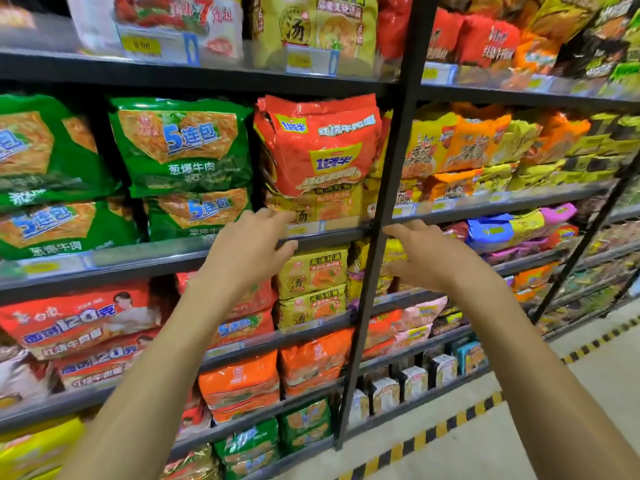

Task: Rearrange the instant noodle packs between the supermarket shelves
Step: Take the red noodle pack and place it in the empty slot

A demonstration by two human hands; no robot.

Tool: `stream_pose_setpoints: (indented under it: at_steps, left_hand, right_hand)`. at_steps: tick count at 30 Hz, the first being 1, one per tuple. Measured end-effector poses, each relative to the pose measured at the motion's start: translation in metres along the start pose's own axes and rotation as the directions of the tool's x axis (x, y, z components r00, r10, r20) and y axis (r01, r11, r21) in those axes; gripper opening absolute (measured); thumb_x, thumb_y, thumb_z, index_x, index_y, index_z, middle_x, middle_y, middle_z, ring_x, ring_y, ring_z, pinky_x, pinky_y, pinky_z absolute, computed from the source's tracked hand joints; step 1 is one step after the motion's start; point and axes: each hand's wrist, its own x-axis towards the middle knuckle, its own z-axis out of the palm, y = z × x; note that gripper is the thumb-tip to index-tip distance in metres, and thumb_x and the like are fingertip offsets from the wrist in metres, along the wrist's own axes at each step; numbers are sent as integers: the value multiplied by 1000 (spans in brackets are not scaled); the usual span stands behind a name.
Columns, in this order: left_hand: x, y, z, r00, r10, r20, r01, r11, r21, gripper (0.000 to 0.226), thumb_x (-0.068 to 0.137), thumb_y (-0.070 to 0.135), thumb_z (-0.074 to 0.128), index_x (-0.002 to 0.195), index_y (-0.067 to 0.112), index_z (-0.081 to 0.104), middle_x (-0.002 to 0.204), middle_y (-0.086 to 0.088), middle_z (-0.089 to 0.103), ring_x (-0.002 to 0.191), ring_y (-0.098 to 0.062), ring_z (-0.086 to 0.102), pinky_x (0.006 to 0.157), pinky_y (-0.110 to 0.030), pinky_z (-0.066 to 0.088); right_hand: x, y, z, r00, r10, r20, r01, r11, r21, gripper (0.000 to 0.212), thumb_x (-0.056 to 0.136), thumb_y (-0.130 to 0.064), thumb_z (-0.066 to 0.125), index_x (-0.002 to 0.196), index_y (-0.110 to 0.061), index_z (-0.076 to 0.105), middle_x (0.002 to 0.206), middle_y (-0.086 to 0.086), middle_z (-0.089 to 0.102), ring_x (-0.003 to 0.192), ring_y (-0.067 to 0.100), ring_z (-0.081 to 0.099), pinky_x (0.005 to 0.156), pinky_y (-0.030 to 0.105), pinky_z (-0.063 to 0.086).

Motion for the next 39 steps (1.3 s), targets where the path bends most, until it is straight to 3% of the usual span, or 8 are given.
stream_pose_setpoints:
  at_steps: [6,14,19,24,29,32,36,39]
  left_hand:
    - [37,-6,29,992,-106,-73,100,992,-77,60,101,44,51,155,31,28,133,-6,56,120,-30,53,75,-39,48]
    - [81,-3,58,890,-259,-376,109,920,-375,87,99,32,60,160,38,-2,164,0,24,147,-19,33,105,-35,39]
    - [104,8,78,806,-350,-477,175,911,-372,90,99,27,63,161,30,-2,164,2,22,141,-19,37,101,-37,42]
    - [119,7,93,751,-384,-537,146,890,-432,96,98,25,66,160,28,-6,168,7,13,152,-6,23,116,-38,35]
    - [134,-2,105,701,-418,-577,147,877,-457,97,97,27,67,159,28,-8,168,-4,19,150,-5,24,118,-31,31]
    - [143,-8,107,721,-408,-560,128,873,-471,103,93,24,73,159,22,-6,168,-3,17,147,9,19,118,-20,27]
    - [162,-11,105,735,-346,-584,96,905,-416,113,88,11,73,154,33,-15,162,-12,30,133,-28,54,99,-43,53]
    - [171,-14,98,719,-312,-621,66,920,-386,112,86,4,69,153,37,-15,163,-15,30,117,-43,62,86,-47,57]
  right_hand:
    - [69,19,12,987,-59,-146,70,995,68,68,96,-45,57,154,-31,24,151,7,37,132,32,44,91,48,50]
    - [164,44,25,827,-187,-530,432,816,385,89,95,-33,62,157,-40,0,158,7,29,143,27,35,105,48,44]
    - [209,56,32,734,-287,-616,645,577,500,92,94,-26,66,156,-42,0,162,-3,21,151,15,21,117,44,34]
    - [241,58,35,625,-334,-706,754,494,433,92,93,-27,67,158,-39,2,165,0,16,152,16,18,110,35,34]
    - [266,50,39,606,-365,-707,789,386,477,99,92,-21,69,158,-36,-2,166,-4,12,151,16,23,113,48,39]
    - [272,36,46,633,-356,-687,772,352,529,106,90,-21,72,157,-39,-8,163,-3,22,144,16,37,113,42,39]
    - [281,36,43,644,-286,-710,752,410,516,110,87,-14,72,154,-46,-9,156,-2,36,133,19,50,104,39,48]
    - [285,33,37,641,-250,-726,747,419,516,109,84,-4,71,154,-43,-3,153,0,41,126,21,55,98,39,53]
